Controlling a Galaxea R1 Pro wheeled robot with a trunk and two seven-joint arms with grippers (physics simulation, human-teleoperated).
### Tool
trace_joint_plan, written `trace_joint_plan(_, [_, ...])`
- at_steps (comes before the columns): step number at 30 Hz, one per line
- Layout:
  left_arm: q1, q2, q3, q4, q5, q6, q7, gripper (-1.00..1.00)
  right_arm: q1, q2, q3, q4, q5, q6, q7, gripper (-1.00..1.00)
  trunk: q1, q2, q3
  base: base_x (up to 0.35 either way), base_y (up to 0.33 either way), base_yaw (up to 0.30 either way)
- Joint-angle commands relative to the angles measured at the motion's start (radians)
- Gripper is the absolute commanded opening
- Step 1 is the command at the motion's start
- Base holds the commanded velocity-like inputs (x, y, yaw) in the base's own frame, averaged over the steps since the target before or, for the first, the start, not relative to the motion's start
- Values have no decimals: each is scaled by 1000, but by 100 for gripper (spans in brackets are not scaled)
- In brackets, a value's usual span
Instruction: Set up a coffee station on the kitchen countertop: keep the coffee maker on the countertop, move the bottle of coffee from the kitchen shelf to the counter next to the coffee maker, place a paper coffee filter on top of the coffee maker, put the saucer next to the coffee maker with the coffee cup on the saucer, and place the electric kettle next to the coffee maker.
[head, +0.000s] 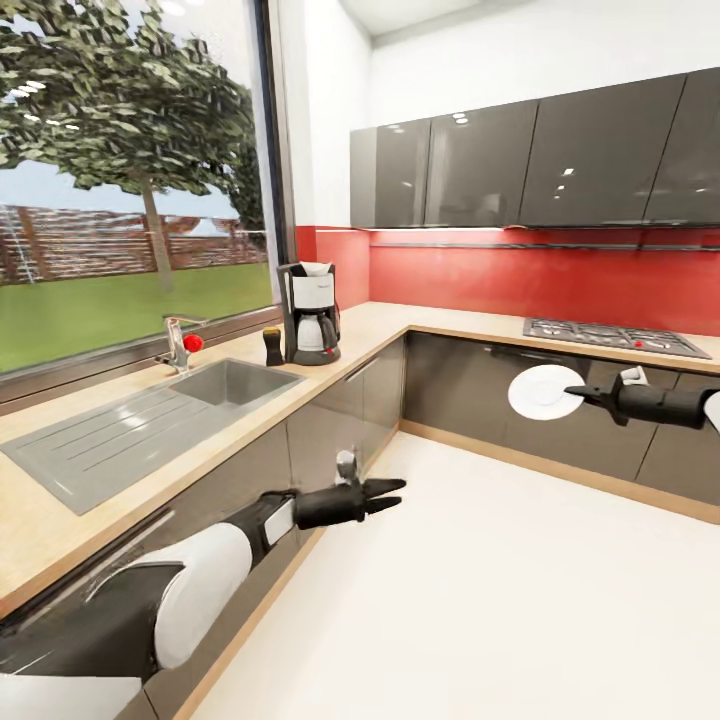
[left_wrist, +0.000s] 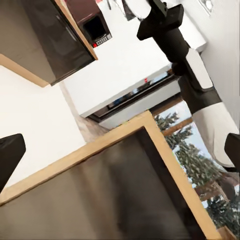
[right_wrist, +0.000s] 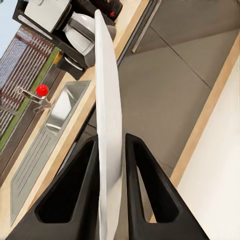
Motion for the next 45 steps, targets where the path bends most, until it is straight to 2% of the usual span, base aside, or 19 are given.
trace_joint_plan(1, [17,0,16,0,-4,-13,-2,100,-1,-1,1,0,0,4,6,-100,0,-1,-1,0,0,0])
trace_joint_plan(2, [97,4,16,0,-6,-177,26,100,-1,-3,1,1,1,4,7,-100,0,-1,-1,0,0,0])
trace_joint_plan(3, [109,8,15,0,-6,-215,54,100,-1,-3,1,1,1,4,7,-100,0,-1,-1,0,0,0])
trace_joint_plan(8, [128,0,8,-2,-2,-273,256,100,-1,-4,1,2,1,4,7,-100,0,-1,-1,0,0,0])
trace_joint_plan(12, [130,0,1,-9,0,-279,333,100,-1,-11,1,2,1,4,7,-100,0,-1,-1,0,0,0])
trace_joint_plan(14, [131,0,0,-55,1,-277,452,100,-1,-14,1,1,1,4,7,-100,0,-1,-1,0,0,0])
trace_joint_plan(15, [131,0,2,-115,2,-253,544,100,-1,-15,1,1,1,4,7,-100,0,-1,-1,0,0,0])
trace_joint_plan(19, [131,0,3,-223,3,-181,651,100,-1,-16,1,1,1,4,6,-100,0,-1,-1,0,0,0])
trace_joint_plan(20, [131,0,4,-314,3,-110,731,100,-1,-16,1,0,1,4,6,-100,0,-1,-1,0,0,0])
trace_joint_plan(26, [131,0,0,-542,4,79,844,100,-1,-16,1,0,1,4,6,-100,0,-1,-1,0,0,0])
trace_joint_plan(28, [131,0,-36,-624,4,125,875,100,-1,-16,1,0,1,4,6,-100,0,-1,-1,0,0,0])
trace_joint_plan(30, [147,0,-147,-720,5,164,895,100,-1,-16,1,0,1,4,6,-100,0,-1,-1,0,0,0])
trace_joint_plan(31, [179,0,-236,-790,8,181,903,100,-1,-16,2,1,1,4,6,-100,0,-1,-1,0,0,0])
trace_joint_plan(33, [248,0,-319,-887,30,195,916,100,-1,-16,2,1,1,4,6,-100,0,-1,-1,0,0,0])
trace_joint_plan(35, [376,0,-375,-983,67,201,927,100,-1,-16,2,2,1,4,6,-100,0,-1,-1,0,0,0])
trace_joint_plan(36, [528,10,-394,-1036,83,154,932,100,-1,-16,2,2,1,4,6,-100,0,-1,-1,0,0,0])
trace_joint_plan(41, [742,99,-400,-1201,89,70,932,100,-1,-16,1,2,1,3,6,-100,0,-1,-1,0,0,0])
trace_joint_plan(42, [851,119,-400,-1250,87,56,933,100,-1,-16,1,2,1,3,6,-100,0,-1,-1,0,0,0])
trace_joint_plan(45, [900,131,-399,-1206,88,47,934,100,-1,-16,2,2,1,2,6,-100,0,-1,-1,0,0,0])
